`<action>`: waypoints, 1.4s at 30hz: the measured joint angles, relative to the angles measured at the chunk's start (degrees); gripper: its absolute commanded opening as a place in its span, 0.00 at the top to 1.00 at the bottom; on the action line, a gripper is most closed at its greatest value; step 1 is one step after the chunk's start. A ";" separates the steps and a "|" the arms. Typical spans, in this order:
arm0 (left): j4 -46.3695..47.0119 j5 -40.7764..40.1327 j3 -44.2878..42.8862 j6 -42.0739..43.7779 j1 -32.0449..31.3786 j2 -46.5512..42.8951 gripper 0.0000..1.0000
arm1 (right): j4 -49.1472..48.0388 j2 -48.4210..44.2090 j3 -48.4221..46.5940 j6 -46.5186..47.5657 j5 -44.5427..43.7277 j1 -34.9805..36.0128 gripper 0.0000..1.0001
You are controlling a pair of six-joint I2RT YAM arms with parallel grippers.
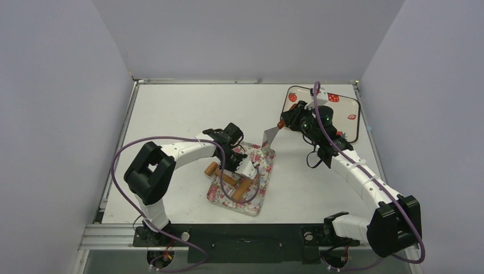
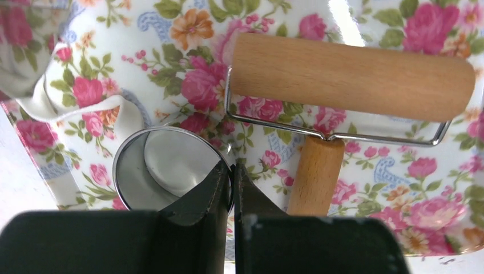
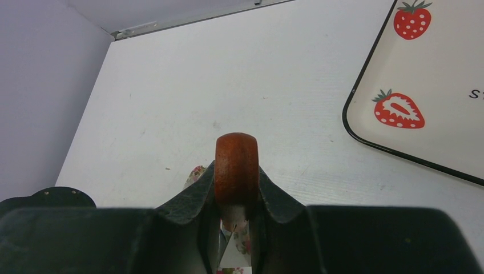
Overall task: Roll out the dumpling wrappers from the dough
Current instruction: Remove the dumpling wrapper from the work surface.
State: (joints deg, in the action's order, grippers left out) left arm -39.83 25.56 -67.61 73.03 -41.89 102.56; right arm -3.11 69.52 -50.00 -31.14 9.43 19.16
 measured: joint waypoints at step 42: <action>-4.98 0.63 0.55 28.81 0.24 -4.00 0.65 | 4.09 -1.14 -4.28 -2.16 2.19 7.10 1.00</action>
State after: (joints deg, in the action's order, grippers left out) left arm -44.82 26.20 -67.07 101.84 -41.65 98.56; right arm 0.97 68.38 -54.28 -33.30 11.62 26.26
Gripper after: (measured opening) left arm 0.330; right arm 0.155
